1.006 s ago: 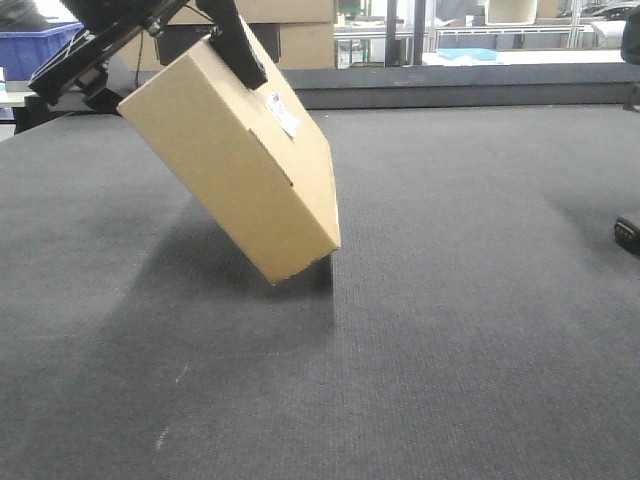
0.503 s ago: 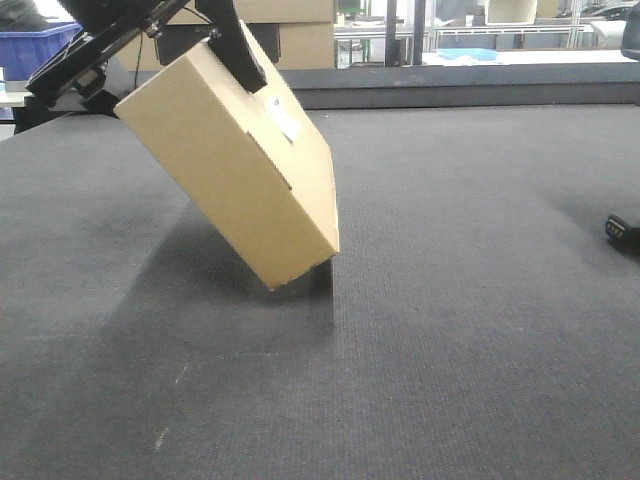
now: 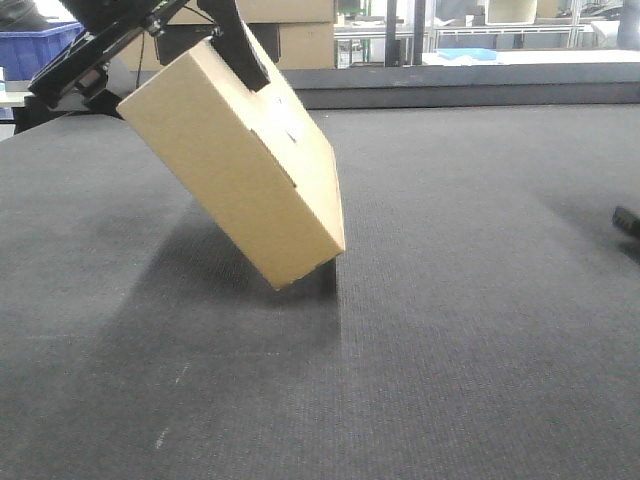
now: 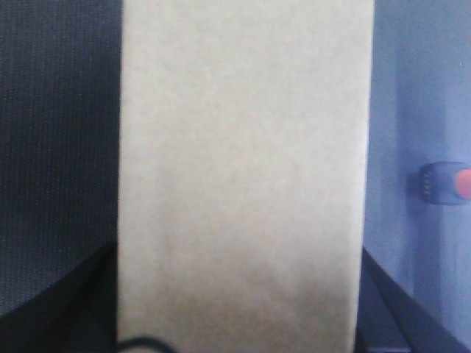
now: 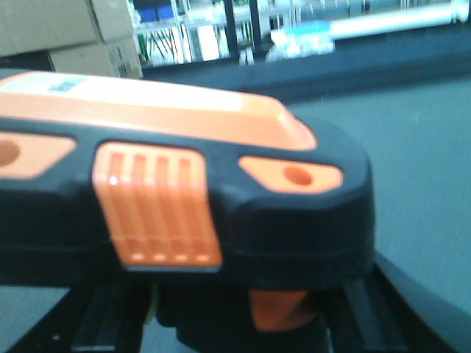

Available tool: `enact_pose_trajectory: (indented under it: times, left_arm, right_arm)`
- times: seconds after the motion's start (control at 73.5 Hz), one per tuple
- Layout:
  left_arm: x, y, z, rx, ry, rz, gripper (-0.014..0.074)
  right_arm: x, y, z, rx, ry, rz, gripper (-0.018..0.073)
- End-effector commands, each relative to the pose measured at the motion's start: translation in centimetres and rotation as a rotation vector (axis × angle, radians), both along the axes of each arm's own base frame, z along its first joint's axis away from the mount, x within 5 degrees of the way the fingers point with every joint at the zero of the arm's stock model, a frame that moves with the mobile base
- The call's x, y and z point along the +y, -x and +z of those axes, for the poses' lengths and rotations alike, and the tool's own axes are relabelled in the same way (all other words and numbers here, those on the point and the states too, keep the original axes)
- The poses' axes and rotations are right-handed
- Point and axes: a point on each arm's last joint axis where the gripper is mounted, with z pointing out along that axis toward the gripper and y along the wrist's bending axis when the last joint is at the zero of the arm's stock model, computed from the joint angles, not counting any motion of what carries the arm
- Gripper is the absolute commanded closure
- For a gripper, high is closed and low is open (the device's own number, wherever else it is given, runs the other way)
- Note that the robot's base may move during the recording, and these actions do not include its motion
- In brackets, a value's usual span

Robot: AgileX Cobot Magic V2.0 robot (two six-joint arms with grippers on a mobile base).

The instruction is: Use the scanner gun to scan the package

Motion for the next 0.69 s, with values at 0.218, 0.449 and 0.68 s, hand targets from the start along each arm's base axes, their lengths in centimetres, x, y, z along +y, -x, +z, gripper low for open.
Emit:
enact_pose_trajectory:
  times: [0.218, 0.449, 0.68]
  left_arm:
    - [-0.4, 0.3, 0.3, 0.017, 0.025, -0.003, 0.0707]
    - [-0.4, 0.3, 0.2, 0.019, 0.025, -0.004, 0.0707]
    - [-0.4, 0.4, 0.2, 0.023, 0.026, -0.006, 0.0707]
  right_arm:
    - [0.1, 0.6, 3.3, 0.027, 0.346, 0.006, 0.0727]
    - [0.1, 0.6, 3.1, 0.07, 0.429, 0.013, 0.0727]
    - [0.1, 0.6, 3.1, 0.075, 0.457, 0.013, 0.0727]
